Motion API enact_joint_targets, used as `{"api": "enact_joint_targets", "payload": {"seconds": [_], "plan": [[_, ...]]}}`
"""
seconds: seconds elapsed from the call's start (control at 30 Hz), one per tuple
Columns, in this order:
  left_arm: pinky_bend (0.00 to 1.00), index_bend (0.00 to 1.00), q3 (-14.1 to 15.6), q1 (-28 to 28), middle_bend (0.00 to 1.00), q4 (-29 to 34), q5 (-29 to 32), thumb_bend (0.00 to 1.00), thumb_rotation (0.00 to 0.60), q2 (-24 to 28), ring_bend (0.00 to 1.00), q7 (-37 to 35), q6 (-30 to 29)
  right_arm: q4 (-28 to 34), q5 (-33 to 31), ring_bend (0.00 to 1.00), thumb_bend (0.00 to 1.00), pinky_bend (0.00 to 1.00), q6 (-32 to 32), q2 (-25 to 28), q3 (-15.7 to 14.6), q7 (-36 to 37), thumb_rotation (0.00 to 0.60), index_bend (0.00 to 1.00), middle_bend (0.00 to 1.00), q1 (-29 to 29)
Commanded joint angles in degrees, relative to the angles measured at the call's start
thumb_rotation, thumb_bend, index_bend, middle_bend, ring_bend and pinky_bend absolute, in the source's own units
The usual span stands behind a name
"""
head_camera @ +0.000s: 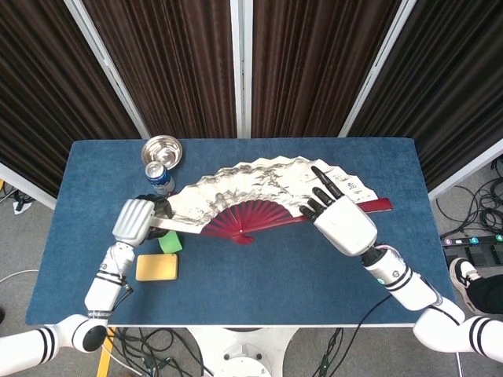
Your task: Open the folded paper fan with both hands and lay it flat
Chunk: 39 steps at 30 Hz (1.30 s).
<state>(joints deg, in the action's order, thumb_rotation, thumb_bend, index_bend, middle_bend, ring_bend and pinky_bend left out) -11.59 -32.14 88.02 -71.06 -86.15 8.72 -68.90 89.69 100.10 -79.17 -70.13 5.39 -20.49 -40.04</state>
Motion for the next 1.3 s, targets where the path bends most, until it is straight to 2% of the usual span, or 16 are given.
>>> {"api": "enact_joint_targets", "payload": {"seconds": [0.03,0.2,0.43,0.57,0.67,0.73,0.83,0.93,1.0,1.13,1.2,1.3], "plan": [[0.45,0.63,0.16,0.15,0.61,1.39,0.59,0.43,0.600,-0.23,0.46,4.57,-1.67,-0.61,1.37,0.39,0.81,0.01,-1.12,-1.43,-1.06,-2.16,0.600,0.88,0.67,1.78],[0.45,0.62,0.26,-0.17,0.60,1.56,1.24,0.43,0.600,-0.90,0.45,7.90,-1.68,-3.10,1.90,0.39,0.81,0.00,-2.05,-3.75,-1.31,-3.00,0.600,0.88,0.67,3.15],[0.45,0.60,0.65,-0.90,0.60,-0.18,3.28,0.42,0.600,-3.82,0.45,13.81,-1.38,-11.07,1.21,0.37,0.81,0.00,-2.99,-9.30,-0.92,-0.95,0.600,0.87,0.66,4.29],[0.45,0.57,0.35,-1.58,0.58,-3.56,4.52,0.41,0.600,-6.99,0.45,16.24,-1.51,-16.92,0.32,0.35,0.75,0.00,-2.95,-13.16,-1.00,0.65,0.600,0.86,0.66,4.83],[0.44,0.50,0.11,-2.07,0.53,-6.89,5.13,0.38,0.600,-9.74,0.45,17.56,-1.75,-21.34,-0.57,0.31,0.65,0.00,-3.03,-16.46,-0.98,2.32,0.600,0.75,0.61,5.29],[0.41,0.40,0.10,-2.36,0.47,-8.49,5.68,0.35,0.600,-11.03,0.41,18.09,-1.27,-24.06,-1.27,0.26,0.60,0.00,-3.06,-18.61,-0.86,3.27,0.600,0.64,0.54,5.58],[0.33,0.24,0.25,-2.62,0.34,-9.79,5.95,0.30,0.600,-11.96,0.28,18.61,-0.68,-27.02,-2.21,0.16,0.50,0.00,-2.90,-20.95,-0.74,4.57,0.600,0.41,0.41,5.93],[0.28,0.16,0.51,-2.66,0.25,-10.69,5.28,0.27,0.600,-12.49,0.17,18.65,-0.87,-28.28,-3.59,0.04,0.37,0.00,-1.92,-22.32,-1.10,5.85,0.600,0.17,0.26,6.72],[0.26,0.15,0.56,-2.63,0.22,-11.06,5.01,0.26,0.600,-12.54,0.14,18.19,-0.74,-28.41,-4.34,0.00,0.26,0.00,-1.50,-22.66,-1.22,6.33,0.600,0.03,0.15,7.22],[0.20,0.12,0.80,-2.33,0.14,-11.10,3.56,0.23,0.600,-12.23,0.08,17.57,-1.60,-26.99,-6.64,0.00,0.06,0.00,-0.83,-22.43,-0.87,5.89,0.600,0.00,0.04,8.67],[0.17,0.10,1.02,-2.07,0.11,-10.77,2.40,0.21,0.600,-12.10,0.05,17.32,-2.60,-25.54,-7.75,0.00,0.01,0.00,-0.22,-21.85,-0.78,5.66,0.600,0.00,0.01,9.29],[0.15,0.09,1.50,-1.57,0.10,-9.66,0.84,0.17,0.600,-11.53,0.04,17.22,-3.86,-21.95,-9.86,0.00,0.00,0.00,1.73,-20.12,-0.90,4.17,0.600,0.00,0.00,10.27]]}}
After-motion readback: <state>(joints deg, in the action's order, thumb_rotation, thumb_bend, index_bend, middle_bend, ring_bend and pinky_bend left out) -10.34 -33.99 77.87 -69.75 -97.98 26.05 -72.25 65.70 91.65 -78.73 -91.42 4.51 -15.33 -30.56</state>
